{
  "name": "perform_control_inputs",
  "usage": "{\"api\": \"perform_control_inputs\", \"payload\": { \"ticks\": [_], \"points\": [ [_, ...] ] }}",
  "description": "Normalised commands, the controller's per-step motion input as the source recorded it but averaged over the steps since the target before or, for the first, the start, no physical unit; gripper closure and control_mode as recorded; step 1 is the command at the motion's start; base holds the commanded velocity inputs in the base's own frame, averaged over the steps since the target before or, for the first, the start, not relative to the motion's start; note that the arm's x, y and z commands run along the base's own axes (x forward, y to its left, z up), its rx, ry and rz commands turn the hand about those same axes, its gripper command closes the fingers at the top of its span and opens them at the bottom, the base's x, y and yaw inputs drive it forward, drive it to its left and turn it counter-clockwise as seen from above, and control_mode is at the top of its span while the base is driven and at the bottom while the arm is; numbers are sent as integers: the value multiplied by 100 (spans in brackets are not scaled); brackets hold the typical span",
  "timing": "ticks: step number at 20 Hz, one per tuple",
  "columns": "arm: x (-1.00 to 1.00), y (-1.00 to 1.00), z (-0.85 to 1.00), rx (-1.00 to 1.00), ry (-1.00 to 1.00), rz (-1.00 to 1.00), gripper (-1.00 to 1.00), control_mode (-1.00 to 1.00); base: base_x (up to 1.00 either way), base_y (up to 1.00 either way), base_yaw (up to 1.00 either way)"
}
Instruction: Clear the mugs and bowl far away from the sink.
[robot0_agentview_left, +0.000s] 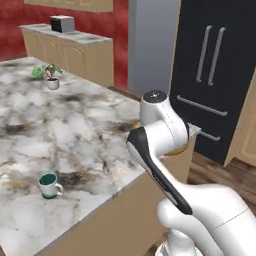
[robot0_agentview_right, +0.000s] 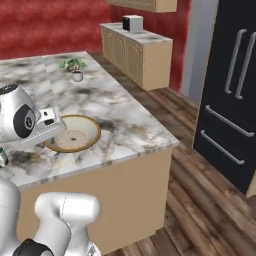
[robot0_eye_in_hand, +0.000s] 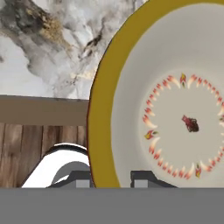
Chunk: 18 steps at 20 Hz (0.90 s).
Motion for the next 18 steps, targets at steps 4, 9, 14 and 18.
{"api": "perform_control_inputs", "payload": {
  "ticks": [4,9,14,18],
  "points": [
    [0,0,0,0,0,0,100,100,0,0,48],
    [0,0,0,0,0,0,100,100,9,0,43],
    [60,0,-3,0,15,31,100,-100,0,0,0],
    [91,0,-20,0,21,33,100,-100,0,0,0]
  ]
}}
